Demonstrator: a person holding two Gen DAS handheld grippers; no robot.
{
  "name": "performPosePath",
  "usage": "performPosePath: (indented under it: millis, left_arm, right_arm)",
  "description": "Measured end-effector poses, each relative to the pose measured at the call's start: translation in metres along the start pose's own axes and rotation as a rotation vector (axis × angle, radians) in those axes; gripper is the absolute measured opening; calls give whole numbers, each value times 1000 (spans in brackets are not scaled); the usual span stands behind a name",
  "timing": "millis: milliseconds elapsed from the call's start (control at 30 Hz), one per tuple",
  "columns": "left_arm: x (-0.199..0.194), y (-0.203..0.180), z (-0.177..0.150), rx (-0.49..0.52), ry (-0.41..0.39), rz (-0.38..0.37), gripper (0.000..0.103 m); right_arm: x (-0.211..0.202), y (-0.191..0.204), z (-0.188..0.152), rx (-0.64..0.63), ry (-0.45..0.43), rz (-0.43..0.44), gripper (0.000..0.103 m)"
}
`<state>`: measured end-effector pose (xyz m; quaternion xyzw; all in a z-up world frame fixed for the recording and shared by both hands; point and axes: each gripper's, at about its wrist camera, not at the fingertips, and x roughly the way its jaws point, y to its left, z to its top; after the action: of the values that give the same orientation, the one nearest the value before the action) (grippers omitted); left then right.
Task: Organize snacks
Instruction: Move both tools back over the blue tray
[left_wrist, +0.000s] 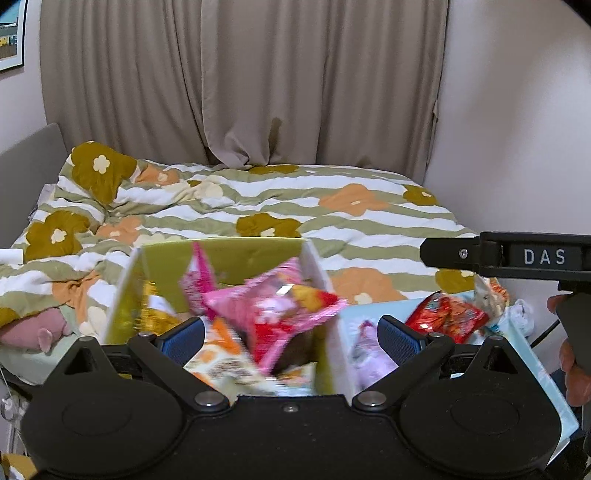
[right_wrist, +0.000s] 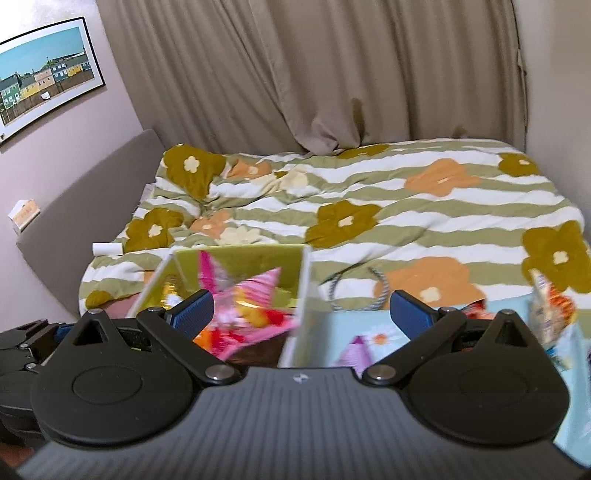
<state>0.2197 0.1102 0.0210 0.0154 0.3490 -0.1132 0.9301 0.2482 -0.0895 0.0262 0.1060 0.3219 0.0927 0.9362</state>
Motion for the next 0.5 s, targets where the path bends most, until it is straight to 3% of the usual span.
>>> performPosePath:
  millis: [167,500]
  left_arm:
    - [13,-49,-4,-16,26,15,101]
    - [59,-119,-18,-90,113,84,101]
  right_arm:
    - [-7,-46,4,-52,8,-37,103]
    - [23,-125,-1,-104,127,42,103]
